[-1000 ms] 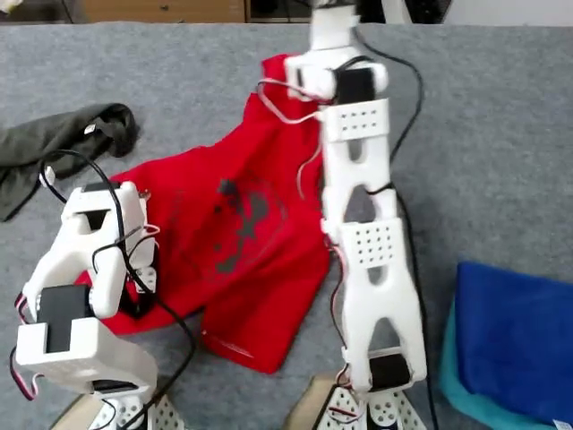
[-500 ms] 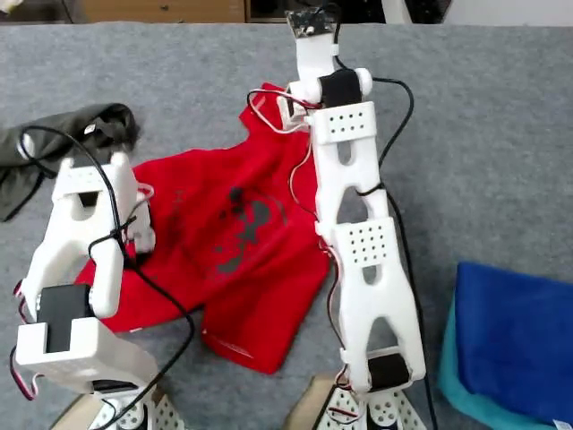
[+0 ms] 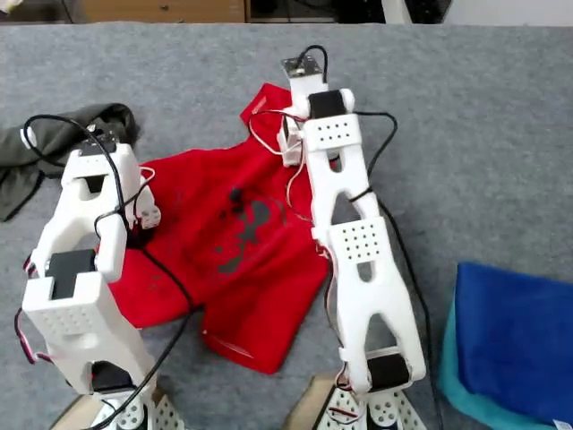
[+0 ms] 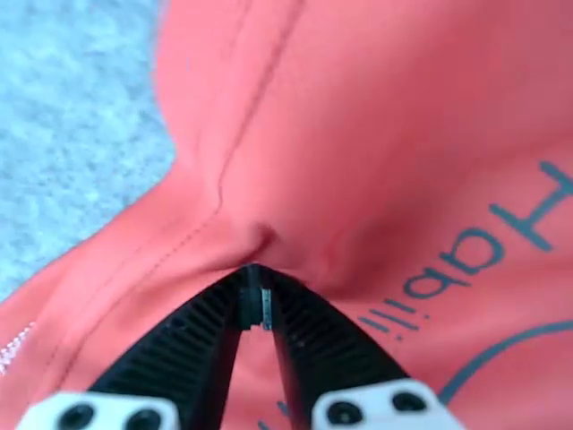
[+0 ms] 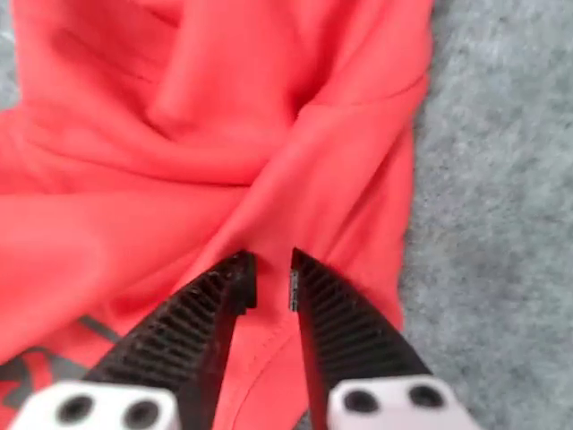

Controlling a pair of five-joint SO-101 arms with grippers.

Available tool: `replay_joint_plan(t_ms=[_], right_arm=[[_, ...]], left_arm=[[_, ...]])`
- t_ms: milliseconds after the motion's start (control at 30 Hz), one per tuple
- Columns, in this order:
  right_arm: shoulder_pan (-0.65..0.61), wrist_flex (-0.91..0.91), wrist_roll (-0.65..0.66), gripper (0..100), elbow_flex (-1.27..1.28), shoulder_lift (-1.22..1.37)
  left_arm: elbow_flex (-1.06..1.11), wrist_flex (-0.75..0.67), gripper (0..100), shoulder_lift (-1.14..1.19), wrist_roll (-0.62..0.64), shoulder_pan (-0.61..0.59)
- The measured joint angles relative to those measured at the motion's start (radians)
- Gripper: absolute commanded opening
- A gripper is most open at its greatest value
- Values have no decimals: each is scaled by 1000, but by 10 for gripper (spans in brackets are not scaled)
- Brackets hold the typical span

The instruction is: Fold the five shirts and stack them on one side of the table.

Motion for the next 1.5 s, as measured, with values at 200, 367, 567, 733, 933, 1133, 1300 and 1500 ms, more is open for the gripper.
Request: replay_joint_plan(t_ms=[200, 367, 567, 733, 933, 1133, 1300, 1500], right_arm=[[0, 0, 0, 77, 23, 0], [-12, 0, 12, 77, 120, -29], [-32, 0, 12, 77, 347, -167], [-34, 0, 12, 77, 508, -327], [-41, 0, 84, 109, 724, -503], [-54, 0, 100, 285, 905, -623], [-54, 0, 100, 277, 910, -769], [-54, 0, 100, 274, 919, -832]], left_arm=[[34, 37, 17, 3, -190, -55], [129, 38, 17, -46, -307, -170], [350, 26, 17, -226, -459, -334], [535, 25, 18, -428, -539, -359], [646, 84, 19, -644, -549, -361], [586, 213, 22, -733, -549, -362], [356, 390, 104, -736, -549, -362], [63, 471, 278, -736, -411, -362]])
